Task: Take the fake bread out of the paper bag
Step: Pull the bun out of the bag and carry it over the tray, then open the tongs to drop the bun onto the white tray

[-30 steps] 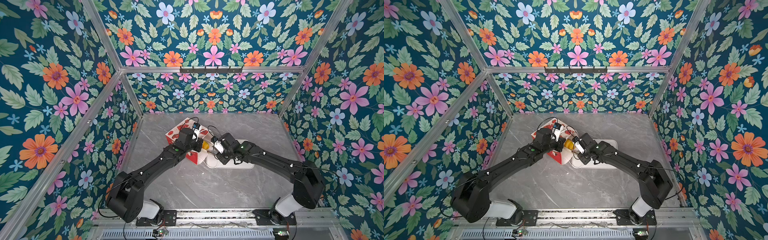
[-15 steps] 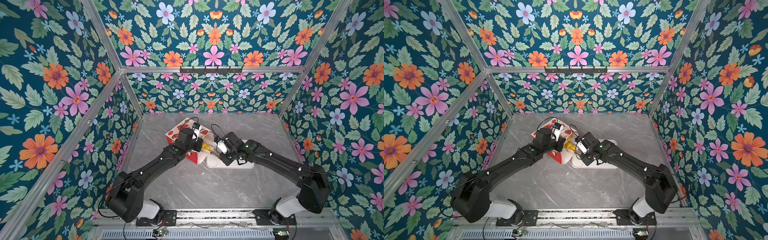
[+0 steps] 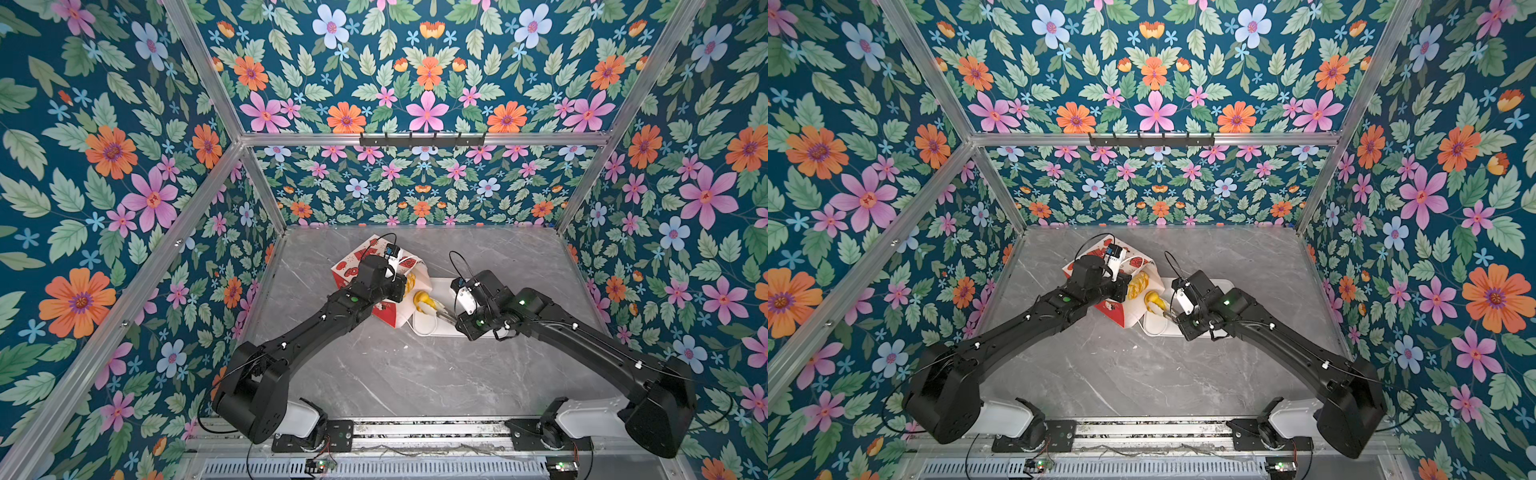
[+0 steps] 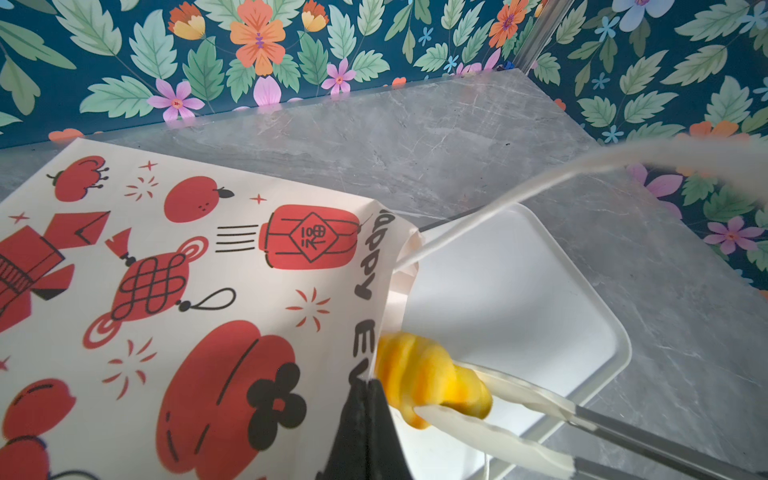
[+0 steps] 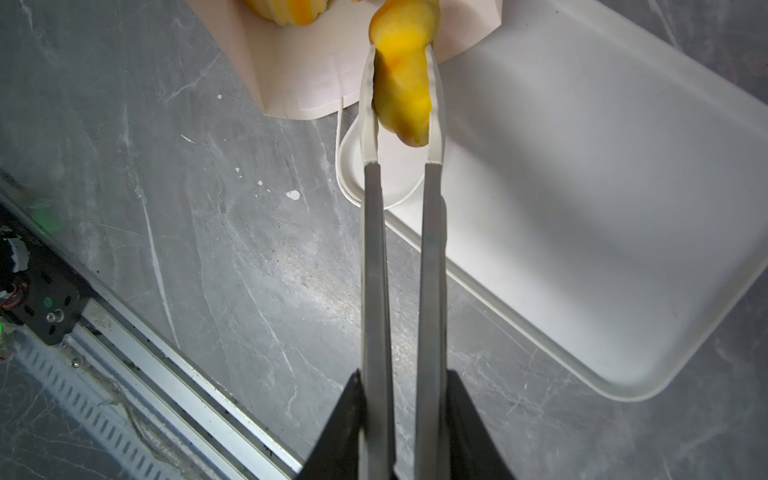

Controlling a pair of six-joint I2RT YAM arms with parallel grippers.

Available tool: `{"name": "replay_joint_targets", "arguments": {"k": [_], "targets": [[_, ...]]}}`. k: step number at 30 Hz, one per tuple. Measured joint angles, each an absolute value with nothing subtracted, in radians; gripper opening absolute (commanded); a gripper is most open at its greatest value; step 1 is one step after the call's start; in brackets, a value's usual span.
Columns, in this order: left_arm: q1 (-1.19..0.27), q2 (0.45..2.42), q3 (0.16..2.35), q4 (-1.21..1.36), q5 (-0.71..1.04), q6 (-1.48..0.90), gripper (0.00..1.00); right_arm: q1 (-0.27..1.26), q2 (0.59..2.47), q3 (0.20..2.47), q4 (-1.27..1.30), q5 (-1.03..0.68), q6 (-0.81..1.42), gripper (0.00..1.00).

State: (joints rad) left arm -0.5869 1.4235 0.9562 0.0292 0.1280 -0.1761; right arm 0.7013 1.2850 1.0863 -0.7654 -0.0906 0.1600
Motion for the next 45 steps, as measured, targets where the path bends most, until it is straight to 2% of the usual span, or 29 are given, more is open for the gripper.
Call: {"name": "replay_joint_targets", "arguments": {"k": [10, 15, 21, 32, 45], "targets": [[-0.587, 1.423, 0.958, 0.030, 0.120, -0.179, 0.00, 0.645, 1.044, 0.940, -0.809, -0.045, 0.310, 0.25], [-0.587, 1.423, 0.958, 0.033, 0.120, -0.179, 0.00, 0.478, 0.986, 0.874, -0.806, -0.043, 0.377, 0.25], [-0.587, 1.423, 0.958, 0.036, 0.120, -0.179, 0.00, 0.331, 1.010, 0.845, -0.732, -0.130, 0.393, 0.25], [-0.587, 1.423, 0.958, 0.036, 0.120, -0.179, 0.00, 0.226, 1.087, 0.813, -0.645, -0.235, 0.412, 0.26], [-0.587, 1.436, 0.958, 0.051, 0.128, -0.180, 0.00, 0.173, 1.053, 0.786, -0.707, -0.212, 0.448, 0.43]]}}
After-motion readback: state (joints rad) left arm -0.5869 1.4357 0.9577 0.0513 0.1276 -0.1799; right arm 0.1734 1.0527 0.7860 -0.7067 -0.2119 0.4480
